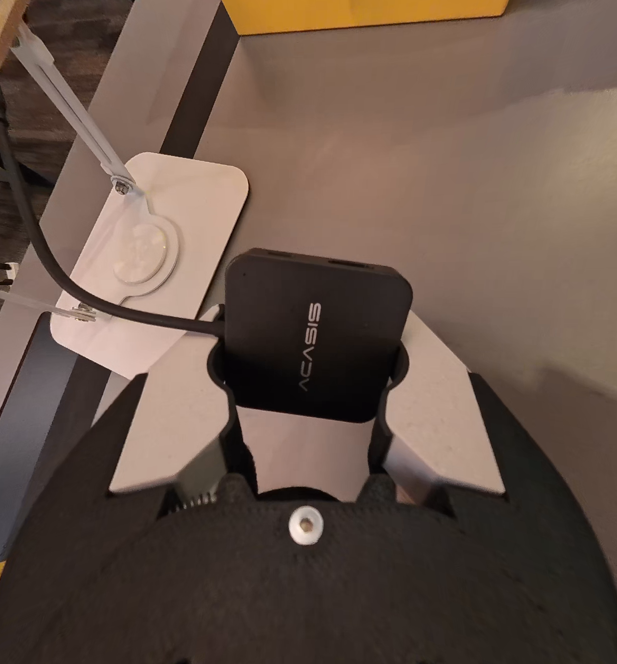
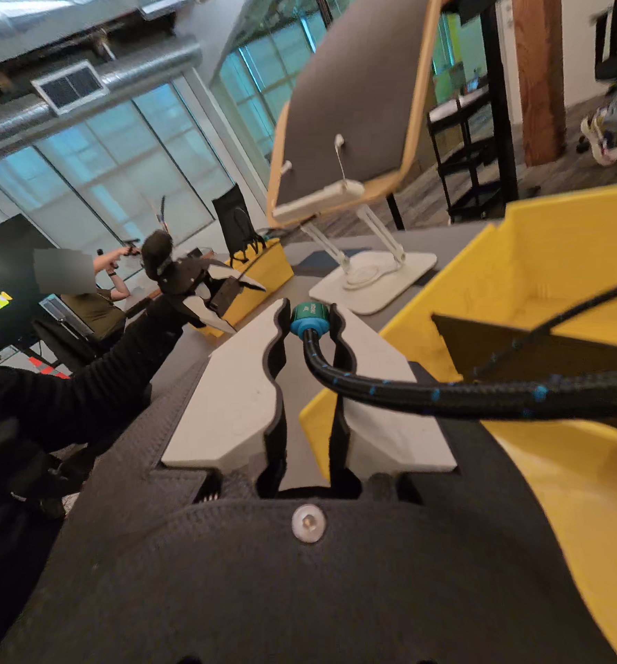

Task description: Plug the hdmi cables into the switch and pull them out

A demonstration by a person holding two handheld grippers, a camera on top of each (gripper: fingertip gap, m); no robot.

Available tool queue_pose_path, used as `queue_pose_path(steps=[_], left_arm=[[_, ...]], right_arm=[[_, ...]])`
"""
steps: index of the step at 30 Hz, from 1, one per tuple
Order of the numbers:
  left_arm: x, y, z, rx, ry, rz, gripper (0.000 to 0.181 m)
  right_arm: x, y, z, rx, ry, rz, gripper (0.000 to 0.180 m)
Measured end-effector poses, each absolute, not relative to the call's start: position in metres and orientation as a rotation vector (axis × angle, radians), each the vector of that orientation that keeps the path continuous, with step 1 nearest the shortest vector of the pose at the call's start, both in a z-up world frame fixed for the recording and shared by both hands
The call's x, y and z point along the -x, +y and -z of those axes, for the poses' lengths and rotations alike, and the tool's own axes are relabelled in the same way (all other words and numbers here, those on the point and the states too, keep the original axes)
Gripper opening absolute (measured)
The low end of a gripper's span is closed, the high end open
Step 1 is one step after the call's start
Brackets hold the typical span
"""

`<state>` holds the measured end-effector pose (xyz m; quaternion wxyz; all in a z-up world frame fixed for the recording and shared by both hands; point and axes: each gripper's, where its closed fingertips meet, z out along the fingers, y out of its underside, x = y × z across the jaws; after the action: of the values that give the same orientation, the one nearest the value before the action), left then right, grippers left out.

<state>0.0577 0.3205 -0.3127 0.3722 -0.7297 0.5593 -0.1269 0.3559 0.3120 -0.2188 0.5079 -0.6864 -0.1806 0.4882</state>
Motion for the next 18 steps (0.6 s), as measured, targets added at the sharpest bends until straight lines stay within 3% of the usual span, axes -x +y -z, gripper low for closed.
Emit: queue_pose_path(steps=[8, 12, 18], left_arm=[[-0.060, 0.320, 0.319, 1.876, 1.443, 0.342, 0.087], [-0.062, 0.318, 0.321, 1.877, 1.452, 0.346, 0.087], [-0.064, 0.316, 0.323, 1.877, 1.466, 0.345, 0.087]], right_arm=[[-0.365, 0.311, 0.277, 1.951, -0.388, -1.115, 0.021], [-0.369, 0.302, 0.306, 2.157, -0.417, -1.042, 0.046], [-0.380, 0.287, 0.313, 2.272, -0.468, -0.932, 0.059]])
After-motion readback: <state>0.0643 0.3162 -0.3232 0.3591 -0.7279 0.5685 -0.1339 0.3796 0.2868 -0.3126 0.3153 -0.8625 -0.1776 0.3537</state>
